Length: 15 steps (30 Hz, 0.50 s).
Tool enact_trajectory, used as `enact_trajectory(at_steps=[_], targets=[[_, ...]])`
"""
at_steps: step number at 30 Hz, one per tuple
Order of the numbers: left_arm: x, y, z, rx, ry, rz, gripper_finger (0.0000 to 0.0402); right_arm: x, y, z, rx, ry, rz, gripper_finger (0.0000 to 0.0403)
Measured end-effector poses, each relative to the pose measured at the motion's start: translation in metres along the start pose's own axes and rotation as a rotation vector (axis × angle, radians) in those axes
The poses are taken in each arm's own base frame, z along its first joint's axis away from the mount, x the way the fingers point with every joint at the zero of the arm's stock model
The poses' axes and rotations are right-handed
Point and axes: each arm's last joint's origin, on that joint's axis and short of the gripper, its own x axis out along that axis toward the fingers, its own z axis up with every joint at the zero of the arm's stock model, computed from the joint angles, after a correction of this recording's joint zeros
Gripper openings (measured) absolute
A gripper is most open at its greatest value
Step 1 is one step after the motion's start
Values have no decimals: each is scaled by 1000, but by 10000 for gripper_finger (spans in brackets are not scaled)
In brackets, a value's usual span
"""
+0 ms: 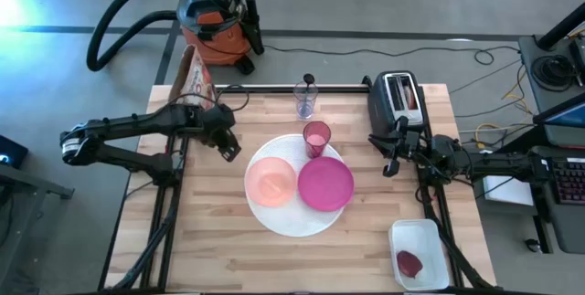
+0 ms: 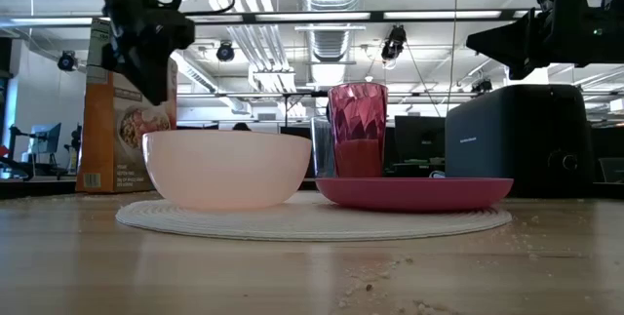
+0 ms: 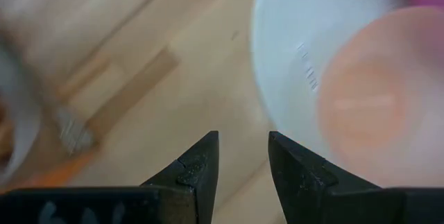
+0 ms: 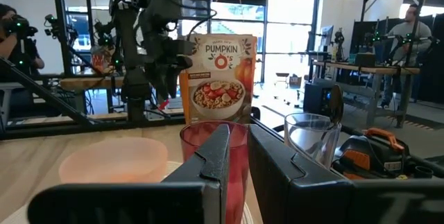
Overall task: Arrange a breakfast setting
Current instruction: Pour the cereal from the cereal box into the orange bowl
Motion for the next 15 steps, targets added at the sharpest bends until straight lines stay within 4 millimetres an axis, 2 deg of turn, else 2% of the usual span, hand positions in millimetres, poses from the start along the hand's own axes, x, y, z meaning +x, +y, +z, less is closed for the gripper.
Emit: enact_trajectory(at_steps=[9,15], targets=[[-11,15,-24,-178,145,176,114,0,0,0,1,-1,0,43],[-22,25,-34,-287,134,272,151,0,0,0,1,-1,0,43]])
